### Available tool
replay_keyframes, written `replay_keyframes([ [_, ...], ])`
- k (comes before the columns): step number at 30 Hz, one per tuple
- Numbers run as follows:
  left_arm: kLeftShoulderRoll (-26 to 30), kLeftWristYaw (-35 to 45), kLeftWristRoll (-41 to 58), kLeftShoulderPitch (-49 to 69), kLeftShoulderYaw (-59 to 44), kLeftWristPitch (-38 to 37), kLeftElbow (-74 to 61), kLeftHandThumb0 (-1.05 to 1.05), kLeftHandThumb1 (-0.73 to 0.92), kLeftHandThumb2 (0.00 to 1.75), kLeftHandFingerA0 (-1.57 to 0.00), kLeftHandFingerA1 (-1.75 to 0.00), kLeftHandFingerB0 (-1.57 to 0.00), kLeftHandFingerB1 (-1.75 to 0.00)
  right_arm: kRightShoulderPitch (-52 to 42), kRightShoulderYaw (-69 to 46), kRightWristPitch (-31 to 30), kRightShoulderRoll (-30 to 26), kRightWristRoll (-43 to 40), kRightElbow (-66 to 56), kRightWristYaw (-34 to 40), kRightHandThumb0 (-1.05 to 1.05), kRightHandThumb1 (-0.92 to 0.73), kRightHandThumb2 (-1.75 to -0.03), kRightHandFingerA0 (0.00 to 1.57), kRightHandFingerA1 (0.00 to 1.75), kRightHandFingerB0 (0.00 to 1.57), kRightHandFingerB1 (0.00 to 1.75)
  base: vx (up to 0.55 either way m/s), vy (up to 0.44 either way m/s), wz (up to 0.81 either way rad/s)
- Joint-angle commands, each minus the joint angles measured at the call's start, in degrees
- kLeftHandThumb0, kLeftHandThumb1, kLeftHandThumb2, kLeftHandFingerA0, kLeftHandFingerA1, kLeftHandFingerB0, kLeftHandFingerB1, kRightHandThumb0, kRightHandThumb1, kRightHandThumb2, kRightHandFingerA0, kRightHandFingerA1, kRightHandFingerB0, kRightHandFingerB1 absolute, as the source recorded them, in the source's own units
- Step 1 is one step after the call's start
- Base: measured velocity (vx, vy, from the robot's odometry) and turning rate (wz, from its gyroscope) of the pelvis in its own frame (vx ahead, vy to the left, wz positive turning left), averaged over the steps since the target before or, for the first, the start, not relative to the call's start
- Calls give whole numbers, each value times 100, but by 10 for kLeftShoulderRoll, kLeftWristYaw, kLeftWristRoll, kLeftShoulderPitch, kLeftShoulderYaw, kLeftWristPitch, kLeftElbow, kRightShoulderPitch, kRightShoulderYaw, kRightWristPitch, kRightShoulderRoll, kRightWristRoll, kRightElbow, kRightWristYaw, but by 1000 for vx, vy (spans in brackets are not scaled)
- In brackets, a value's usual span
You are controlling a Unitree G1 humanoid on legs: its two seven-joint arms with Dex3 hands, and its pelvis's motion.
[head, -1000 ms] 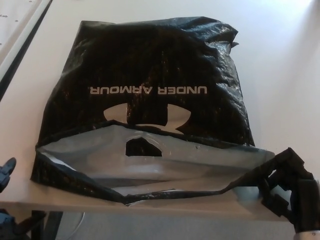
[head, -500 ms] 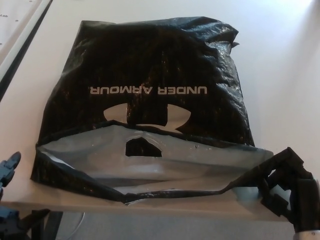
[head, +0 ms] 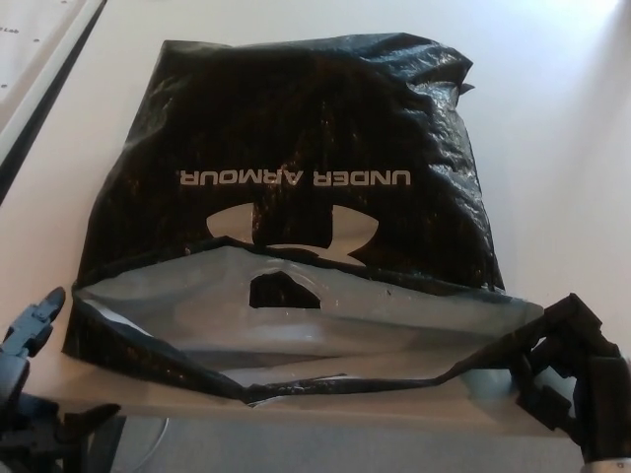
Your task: A plastic bag is kept infront of the robot in the middle of the desk and the robot uses both its hands to grab it from the top and lifts it up and then releases it.
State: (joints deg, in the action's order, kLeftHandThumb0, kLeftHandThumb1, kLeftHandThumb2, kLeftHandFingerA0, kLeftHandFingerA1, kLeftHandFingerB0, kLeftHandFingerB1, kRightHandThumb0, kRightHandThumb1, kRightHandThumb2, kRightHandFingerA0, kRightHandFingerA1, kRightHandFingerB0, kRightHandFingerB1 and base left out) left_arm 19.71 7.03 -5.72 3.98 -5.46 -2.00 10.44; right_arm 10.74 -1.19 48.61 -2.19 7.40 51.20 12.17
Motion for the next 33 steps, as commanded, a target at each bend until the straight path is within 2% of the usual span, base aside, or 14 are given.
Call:
replay_keyframes([
  [1, -2, -7, -5, -11, 1, 4, 0, -31, 48, 51, -30, -152, 0, 0, -22, 3, -30, -3, 8, 15, 2, -43, -77, -58, 65, 175, 45, 170, 0, 0, 0],
  [4, -1, -6, -7, -15, 3, 2, 0, -23, 46, 48, -35, -150, 0, 0, -24, 1, -27, 0, -5, 15, -13, -42, -77, -58, 65, 175, 45, 169, 0, 0, 0],
  [6, 0, -8, -10, -16, 5, -1, -1, -31, 48, 50, -32, -155, 0, 0, -24, 2, -24, -1, -2, 17, -10, -43, -77, -58, 65, 175, 45, 170, 0, 0, 0],
  [7, 0, -8, -11, -16, 5, 0, -4, -22, 46, 48, -36, -152, 0, 0, -23, 4, -22, -3, 3, 19, -6, -41, -78, -58, 65, 175, 44, 171, 0, 0, 0],
  [11, -1, -7, -8, -17, 3, 6, -8, -30, 48, 50, -32, -158, 0, 0, -21, 5, -23, -3, 1, 24, -9, -42, -78, -58, 66, 175, 45, 171, 0, 0, 0],
  [13, -1, -5, -5, -20, 2, 6, -6, -21, 48, 48, -38, -160, 0, 0, -20, 3, -24, 0, -1, 25, -6, -42, -77, -58, 65, 175, 46, 170, 0, 0, 0],
  [14, -1, -4, -5, -21, 2, 6, -5, -32, 49, 50, -32, -162, 0, 0, -21, 4, -26, 0, 0, 24, -4, -42, -77, -58, 64, 175, 45, 170, 0, 0, 0],
  [18, 1, -4, -8, -25, 3, 14, -3, -32, 49, 49, -31, -161, 0, 0, -21, 7, -29, -2, 11, 24, 7, -42, -77, -57, 64, 175, 45, 171, 0, 0, 0],
  [19, 0, -4, -7, -26, 3, 20, -3, -22, 49, 49, -37, -156, 0, 0, -19, 5, -23, -1, 2, 30, -3, -42, -77, -58, 66, 175, 45, 171, 0, 0, 0],
  [24, 1, -7, -13, -35, 6, 19, 10, -34, 49, 50, -33, -157, 0, 0, -18, 3, -21, 1, -7, 32, -11, -42, -77, -58, 65, 175, 45, 170, 0, 0, 0],
  [26, -3, -6, -8, -38, 5, 24, 17, -22, 49, 49, -37, -156, 0, 0, -20, 3, -22, 3, -10, 30, -14, -41, -77, -57, 65, 175, 45, 171, 0, 0, 0],
  [30, 1, -11, -18, -53, 9, 23, 39, -30, 50, 51, -33, -154, 0, 0, -20, 8, -17, 1, 6, 30, 5, -43, -77, -58, 65, 175, 45, 171, 0, 0, 0],
  [32, 1, -11, -18, -58, 10, 25, 46, -30, 50, 51, -33, -155, 0, 0, -21, 7, -18, 1, 5, 29, 6, -44, -77, -58, 65, 175, 46, 171, 0, 0, 0],
  [33, 1, -9, -14, -62, 7, 25, 53, -20, 49, 49, -37, -154, 0, 0, -19, 7, -16, 3, 2, 31, 5, -43, -77, -58, 65, 175, 46, 171, 0, 0, 0],
])
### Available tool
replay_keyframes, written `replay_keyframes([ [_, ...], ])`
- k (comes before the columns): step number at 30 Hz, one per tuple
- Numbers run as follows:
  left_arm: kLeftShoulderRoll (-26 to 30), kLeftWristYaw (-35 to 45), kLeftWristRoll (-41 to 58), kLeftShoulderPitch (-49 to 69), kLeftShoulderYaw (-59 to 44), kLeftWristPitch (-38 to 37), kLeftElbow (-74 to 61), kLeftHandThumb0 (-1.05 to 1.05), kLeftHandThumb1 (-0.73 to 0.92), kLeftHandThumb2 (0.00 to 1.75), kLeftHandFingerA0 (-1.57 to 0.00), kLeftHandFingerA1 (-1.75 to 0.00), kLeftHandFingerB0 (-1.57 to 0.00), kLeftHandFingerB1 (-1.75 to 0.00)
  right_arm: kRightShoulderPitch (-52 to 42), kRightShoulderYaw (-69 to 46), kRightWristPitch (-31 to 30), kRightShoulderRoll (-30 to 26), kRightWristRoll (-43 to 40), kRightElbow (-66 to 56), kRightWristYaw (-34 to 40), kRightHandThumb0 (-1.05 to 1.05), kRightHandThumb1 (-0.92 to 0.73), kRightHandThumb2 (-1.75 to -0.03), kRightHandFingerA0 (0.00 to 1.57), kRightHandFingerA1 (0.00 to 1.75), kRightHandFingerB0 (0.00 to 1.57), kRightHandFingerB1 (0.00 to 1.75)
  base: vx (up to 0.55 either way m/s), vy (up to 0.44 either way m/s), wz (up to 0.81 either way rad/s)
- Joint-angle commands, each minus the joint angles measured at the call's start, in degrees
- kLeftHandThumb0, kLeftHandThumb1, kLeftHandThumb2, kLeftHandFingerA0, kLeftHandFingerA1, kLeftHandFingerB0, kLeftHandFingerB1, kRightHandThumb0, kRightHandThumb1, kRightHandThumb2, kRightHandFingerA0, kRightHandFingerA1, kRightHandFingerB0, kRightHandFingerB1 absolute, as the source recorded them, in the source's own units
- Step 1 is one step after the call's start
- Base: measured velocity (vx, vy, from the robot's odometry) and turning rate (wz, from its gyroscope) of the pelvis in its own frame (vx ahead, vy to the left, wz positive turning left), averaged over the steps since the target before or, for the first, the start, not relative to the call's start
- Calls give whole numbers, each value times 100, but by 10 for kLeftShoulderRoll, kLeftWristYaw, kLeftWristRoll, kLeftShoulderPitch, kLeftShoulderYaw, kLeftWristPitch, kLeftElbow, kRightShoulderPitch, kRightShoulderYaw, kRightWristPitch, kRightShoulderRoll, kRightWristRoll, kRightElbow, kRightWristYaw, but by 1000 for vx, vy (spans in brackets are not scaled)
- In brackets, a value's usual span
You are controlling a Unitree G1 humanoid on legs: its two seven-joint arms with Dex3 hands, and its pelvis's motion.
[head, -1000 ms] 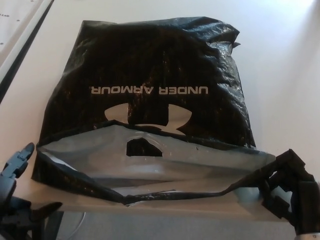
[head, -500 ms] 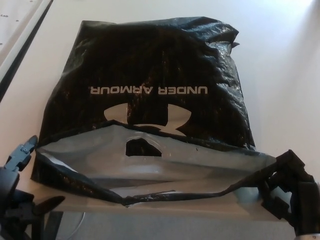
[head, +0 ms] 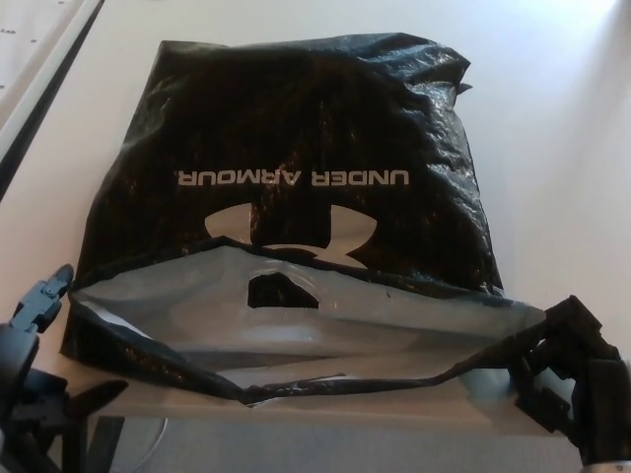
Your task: A plastic bag is kept infront of the robot in the middle of the desk and the robot uses both its hands to grab it from the top and lifts it up and then releases it.
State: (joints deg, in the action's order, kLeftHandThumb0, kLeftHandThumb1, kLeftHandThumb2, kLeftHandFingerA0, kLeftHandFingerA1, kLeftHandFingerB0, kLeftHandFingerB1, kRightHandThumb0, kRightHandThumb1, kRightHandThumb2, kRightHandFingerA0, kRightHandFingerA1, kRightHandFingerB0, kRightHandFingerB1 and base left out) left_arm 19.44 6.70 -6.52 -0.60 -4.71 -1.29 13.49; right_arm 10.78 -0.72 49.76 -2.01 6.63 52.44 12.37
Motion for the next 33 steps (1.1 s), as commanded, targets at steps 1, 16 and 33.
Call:
replay_keyframes([
  [1, 3, -8, -7, -21, 1, 17, 30, -28, 50, 51, -34, -156, 0, 0, -20, 1, -31, 1, 8, 18, 1, -49, -77, -58, 65, 175, 47, 173, 0, 0, 0],
  [16, -1, -7, -1, -57, 4, 18, 102, -37, 51, 58, -51, -137, -15, -7, -18, -5, -36, -2, 0, 21, -5, -48, -77, -58, 65, 175, 46, 173, 0, 0, 0],
  [33, 30, 95, 2, -6, 90, 0, 25, -15, 63, 55, -64, -175, -70, -72, -15, -10, -41, 3, -9, 30, -12, -50, -76, -58, 66, 175, 47, 172, 0, 0, 0],
])
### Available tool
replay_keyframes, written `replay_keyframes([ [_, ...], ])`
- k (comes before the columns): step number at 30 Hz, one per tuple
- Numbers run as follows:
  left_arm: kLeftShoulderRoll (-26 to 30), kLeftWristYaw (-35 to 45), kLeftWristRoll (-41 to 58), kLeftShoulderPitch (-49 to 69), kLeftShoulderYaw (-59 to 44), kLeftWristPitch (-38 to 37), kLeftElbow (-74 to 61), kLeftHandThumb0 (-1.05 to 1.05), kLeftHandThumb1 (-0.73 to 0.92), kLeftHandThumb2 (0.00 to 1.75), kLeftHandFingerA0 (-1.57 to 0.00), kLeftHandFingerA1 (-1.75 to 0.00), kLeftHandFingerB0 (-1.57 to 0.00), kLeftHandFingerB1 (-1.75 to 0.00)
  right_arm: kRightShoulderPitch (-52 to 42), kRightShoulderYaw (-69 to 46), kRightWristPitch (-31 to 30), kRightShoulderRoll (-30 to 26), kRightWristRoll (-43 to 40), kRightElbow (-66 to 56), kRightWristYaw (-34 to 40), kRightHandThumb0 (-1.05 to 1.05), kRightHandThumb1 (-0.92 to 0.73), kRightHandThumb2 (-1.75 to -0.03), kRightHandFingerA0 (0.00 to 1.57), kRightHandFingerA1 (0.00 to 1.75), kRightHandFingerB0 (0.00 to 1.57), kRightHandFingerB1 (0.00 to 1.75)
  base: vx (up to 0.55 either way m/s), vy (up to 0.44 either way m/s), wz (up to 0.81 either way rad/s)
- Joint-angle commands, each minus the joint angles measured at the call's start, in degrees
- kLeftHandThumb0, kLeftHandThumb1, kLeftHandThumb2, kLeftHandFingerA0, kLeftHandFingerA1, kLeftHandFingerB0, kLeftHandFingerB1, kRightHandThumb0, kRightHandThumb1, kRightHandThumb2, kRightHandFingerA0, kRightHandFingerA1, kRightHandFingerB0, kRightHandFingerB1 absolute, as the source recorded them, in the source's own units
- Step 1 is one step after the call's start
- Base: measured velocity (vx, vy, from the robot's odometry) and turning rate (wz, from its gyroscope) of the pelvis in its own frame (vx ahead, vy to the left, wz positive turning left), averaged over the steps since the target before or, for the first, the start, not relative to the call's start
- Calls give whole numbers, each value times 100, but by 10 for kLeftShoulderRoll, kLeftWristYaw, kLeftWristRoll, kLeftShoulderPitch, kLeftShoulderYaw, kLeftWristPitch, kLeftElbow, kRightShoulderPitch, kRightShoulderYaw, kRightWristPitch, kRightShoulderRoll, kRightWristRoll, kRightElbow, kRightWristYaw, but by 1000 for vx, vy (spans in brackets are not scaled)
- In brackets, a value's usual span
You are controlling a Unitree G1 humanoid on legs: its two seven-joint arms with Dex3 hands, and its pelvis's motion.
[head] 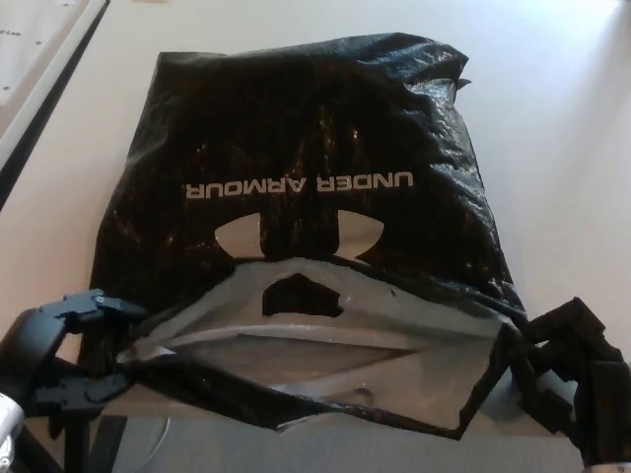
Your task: A plastic bag is kept infront of the robot in the middle of the desk and the robot uses both its hands to grab it from the top and lifts it up and then releases it.
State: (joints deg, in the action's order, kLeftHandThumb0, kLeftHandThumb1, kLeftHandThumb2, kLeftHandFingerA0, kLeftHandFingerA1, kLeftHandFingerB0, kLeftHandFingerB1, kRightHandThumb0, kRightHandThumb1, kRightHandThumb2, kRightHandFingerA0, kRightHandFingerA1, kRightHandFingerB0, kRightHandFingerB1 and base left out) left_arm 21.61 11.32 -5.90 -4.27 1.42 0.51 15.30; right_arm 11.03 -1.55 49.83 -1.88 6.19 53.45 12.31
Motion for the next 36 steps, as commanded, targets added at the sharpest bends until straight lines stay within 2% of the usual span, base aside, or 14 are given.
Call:
replay_keyframes([
  [1, -29, 6, 9, 46, 14, 56, -36, -8, 70, 53, -70, -175, -81, -96, -19, -2, -42, 4, -7, 17, -16, -48, -76, -58, 65, 175, 46, 171, 0, 0, 0],
  [2, -39, 0, 14, 51, 12, 60, -44, 0, 81, 54, -74, -175, -72, -136, -19, -2, -42, 5, -6, 17, -16, -47, -76, -58, 64, 175, 46, 172, 0, 0, 0],
  [4, -59, -10, 17, 59, 9, 54, -55, -9, 80, 56, -78, -175, -68, -149, -22, 2, -47, 5, 2, 13, -9, -48, -76, -57, 64, 175, 44, 173, 0, 0, 0],
  [5, -63, -15, 13, 58, 6, 44, -52, -19, 55, 84, -111, -138, -95, -123, -21, 3, -43, 6, 6, 14, -3, -46, -76, -57, 65, 175, 45, 173, 0, 0, 0],
  [7, -71, -16, 11, 56, -1, 38, -48, -14, 77, 57, -80, -169, -74, -150, -21, 5, -44, 6, 13, 12, 5, -46, -76, -58, 65, 175, 45, 172, 0, 0, 0],
  [9, -83, -16, 23, 53, -11, 25, -35, -25, 55, 83, -116, -144, -100, -131, -22, 3, -41, 7, 5, 11, -1, -48, -77, -58, 65, 175, 45, 172, 0, 0, 0],
  [15, -92, -25, 15, 56, -20, -7, -22, -33, 56, 82, -113, -144, -95, -130, -19, 1, -49, 6, 0, 17, -8, -49, -76, -58, 65, 175, 46, 172, 0, 0, 0],
  [16, -96, -28, 17, 62, -22, -5, -27, -23, 74, 60, -80, -175, -70, -157, -21, 4, -48, 6, 5, 13, -5, -48, -76, -58, 65, 175, 46, 172, 0, 0, 0],
  [19, -108, -34, 30, 67, -35, -40, -36, -22, 76, 60, -79, -175, -63, -166, -21, 7, -43, 13, 6, -17, -2, -47, -75, -57, 66, 175, 46, 174, 0, 0, 0],
  [22, -113, -37, 33, 66, -42, -60, -64, -20, 76, 60, -79, -175, -71, -150, -28, 11, -33, 16, 6, -72, -4, -42, -75, -56, 65, 175, 45, 175, 0, 0, 0],
  [23, -111, -43, 24, 64, -42, -72, -82, -29, 58, 83, -115, -144, -94, -127, -31, 12, -33, 18, -2, -109, -11, -43, -75, -57, 65, 175, 47, 173, 0, 0, 0],
  [29, -119, -53, 53, 35, -71, -99, -213, -29, 57, 84, -114, -142, -97, -126, -71, 30, -124, 22, -26, -394, -43, -44, -74, -60, 72, 175, 49, 166, 0, 0, 0],
  [30, -121, -56, 55, 31, -74, -100, -226, -17, 73, 60, -87, -175, -76, -151, -76, 32, -137, 22, -27, -425, -46, -43, -75, -60, 73, 175, 47, 168, 0, 0, 0],
  [36, -124, -68, 71, 3, -99, -63, -341, -10, 71, 61, -100, -174, -82, -134, -89, 45, -182, 19, -42, -597, -56, -41, -72, -60, 80, 175, 55, 164, 0, 0, 0],
])
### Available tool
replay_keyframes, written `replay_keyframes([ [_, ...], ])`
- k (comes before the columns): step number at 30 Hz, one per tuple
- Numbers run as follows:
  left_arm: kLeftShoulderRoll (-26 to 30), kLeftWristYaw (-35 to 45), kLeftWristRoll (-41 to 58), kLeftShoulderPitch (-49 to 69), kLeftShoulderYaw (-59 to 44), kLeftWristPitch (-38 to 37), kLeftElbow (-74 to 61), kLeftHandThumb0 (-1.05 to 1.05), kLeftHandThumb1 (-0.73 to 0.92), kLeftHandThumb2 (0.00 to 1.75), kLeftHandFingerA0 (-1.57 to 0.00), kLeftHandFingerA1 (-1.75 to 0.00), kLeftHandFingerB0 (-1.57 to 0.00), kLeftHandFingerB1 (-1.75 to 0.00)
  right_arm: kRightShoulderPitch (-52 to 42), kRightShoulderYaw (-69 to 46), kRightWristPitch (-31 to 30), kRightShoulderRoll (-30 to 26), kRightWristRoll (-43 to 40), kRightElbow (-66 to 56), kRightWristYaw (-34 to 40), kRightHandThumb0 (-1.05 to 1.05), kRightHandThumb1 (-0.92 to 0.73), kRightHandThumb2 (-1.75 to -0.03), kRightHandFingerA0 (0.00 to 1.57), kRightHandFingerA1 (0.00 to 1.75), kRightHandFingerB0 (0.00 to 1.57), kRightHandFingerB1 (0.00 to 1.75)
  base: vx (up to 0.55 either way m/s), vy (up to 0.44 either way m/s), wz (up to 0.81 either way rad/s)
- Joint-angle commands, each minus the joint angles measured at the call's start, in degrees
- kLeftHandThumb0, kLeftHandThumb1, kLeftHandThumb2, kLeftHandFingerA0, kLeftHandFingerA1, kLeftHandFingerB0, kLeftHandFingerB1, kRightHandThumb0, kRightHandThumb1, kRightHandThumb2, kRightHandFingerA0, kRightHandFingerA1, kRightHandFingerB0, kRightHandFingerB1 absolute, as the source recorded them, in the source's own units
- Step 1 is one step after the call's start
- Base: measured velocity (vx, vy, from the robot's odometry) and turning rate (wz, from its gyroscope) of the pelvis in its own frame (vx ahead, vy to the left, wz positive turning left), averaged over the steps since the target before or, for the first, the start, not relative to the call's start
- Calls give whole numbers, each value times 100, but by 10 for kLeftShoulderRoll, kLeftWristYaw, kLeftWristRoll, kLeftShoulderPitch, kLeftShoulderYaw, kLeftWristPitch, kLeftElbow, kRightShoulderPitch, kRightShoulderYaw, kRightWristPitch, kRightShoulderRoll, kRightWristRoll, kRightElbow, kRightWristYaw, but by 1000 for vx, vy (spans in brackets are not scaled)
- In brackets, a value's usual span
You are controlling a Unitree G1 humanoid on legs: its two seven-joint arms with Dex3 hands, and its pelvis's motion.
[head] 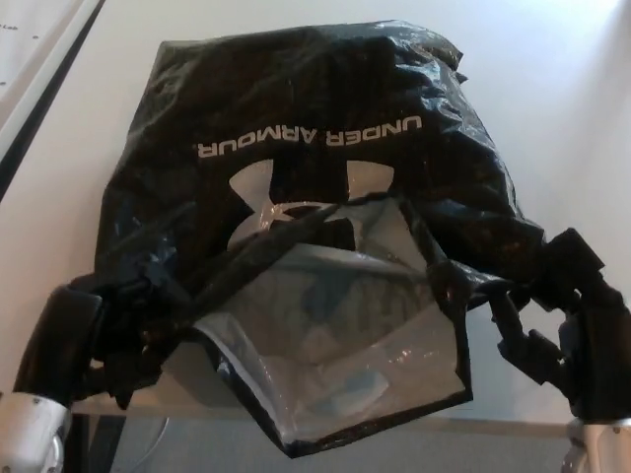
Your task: A plastic bag is kept infront of the robot in the middle of the desk and the robot uses both its hands to grab it from the top and lifts it up and then releases it.
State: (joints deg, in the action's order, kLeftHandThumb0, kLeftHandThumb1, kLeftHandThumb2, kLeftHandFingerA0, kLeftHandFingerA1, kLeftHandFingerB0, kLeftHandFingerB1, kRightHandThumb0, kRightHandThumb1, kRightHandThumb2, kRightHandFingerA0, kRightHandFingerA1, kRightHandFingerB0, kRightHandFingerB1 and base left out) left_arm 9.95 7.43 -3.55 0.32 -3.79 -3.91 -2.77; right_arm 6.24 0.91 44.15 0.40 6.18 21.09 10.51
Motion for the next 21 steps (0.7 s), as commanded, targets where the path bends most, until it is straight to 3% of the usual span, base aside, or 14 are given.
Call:
replay_keyframes([
  [1, -6, -30, 53, -48, -52, -8, -188, -13, 68, 58, -95, -174, -85, -134, -42, 20, -140, -5, -38, -308, -37, -44, -73, -61, 84, 175, 55, 167, 0, 0, 0],
  [6, -6, -30, 88, -78, -70, 40, -299, -15, 62, 60, -105, -172, -97, -139, -26, 16, -189, -19, -57, -426, -45, -43, -72, -60, 88, 175, 57, 175, 0, 0, 0],
  [7, -1, -29, 87, -91, -74, 34, -322, -17, 42, 86, -133, -139, -117, -124, -19, 14, -210, -22, -60, -463, -45, -40, -73, -60, 89, 175, 59, 174, 0, 0, 0],
  [8, -2, -27, 120, -104, -78, 42, -338, -13, 59, 62, -108, -165, -105, -130, -11, 10, -220, -24, -61, -483, -45, -38, -73, -61, 92, 175, 64, 170, 0, 0, 0],
  [11, -3, -27, 176, -134, -88, 58, -370, -9, 59, 64, -109, -162, -108, -127, 6, 7, -252, -28, -79, -529, -44, -39, -72, -61, 93, 175, 66, 168, 0, 0, 0],
  [13, 11, -48, 107, -165, -106, 65, -403, -35, 58, 62, -116, -152, -108, -125, 27, -2, -277, -35, -83, -561, -44, -44, -72, -62, 99, 175, 72, 157, 0, 0, 0],
  [17, 33, -47, 165, -245, -131, 98, -436, -29, 58, 61, -110, -151, -105, -130, 79, -18, -293, -60, -113, -587, -53, -43, -73, -63, 99, 175, 72, 155, 0, 0, 0],
  [18, 48, -43, 211, -285, -138, 108, -439, -18, 60, 68, -110, -150, -105, -122, 99, -25, -305, -64, -118, -596, -50, -48, -71, -62, 98, 175, 75, 155, 0, 0, 0],
  [21, 51, -83, 251, -339, -146, 202, -487, -26, 56, 62, -110, -151, -109, -121, 124, -35, -341, -66, -117, -619, -42, -53, -68, -68, 93, 175, 79, 153, 0, 0, 0],
])
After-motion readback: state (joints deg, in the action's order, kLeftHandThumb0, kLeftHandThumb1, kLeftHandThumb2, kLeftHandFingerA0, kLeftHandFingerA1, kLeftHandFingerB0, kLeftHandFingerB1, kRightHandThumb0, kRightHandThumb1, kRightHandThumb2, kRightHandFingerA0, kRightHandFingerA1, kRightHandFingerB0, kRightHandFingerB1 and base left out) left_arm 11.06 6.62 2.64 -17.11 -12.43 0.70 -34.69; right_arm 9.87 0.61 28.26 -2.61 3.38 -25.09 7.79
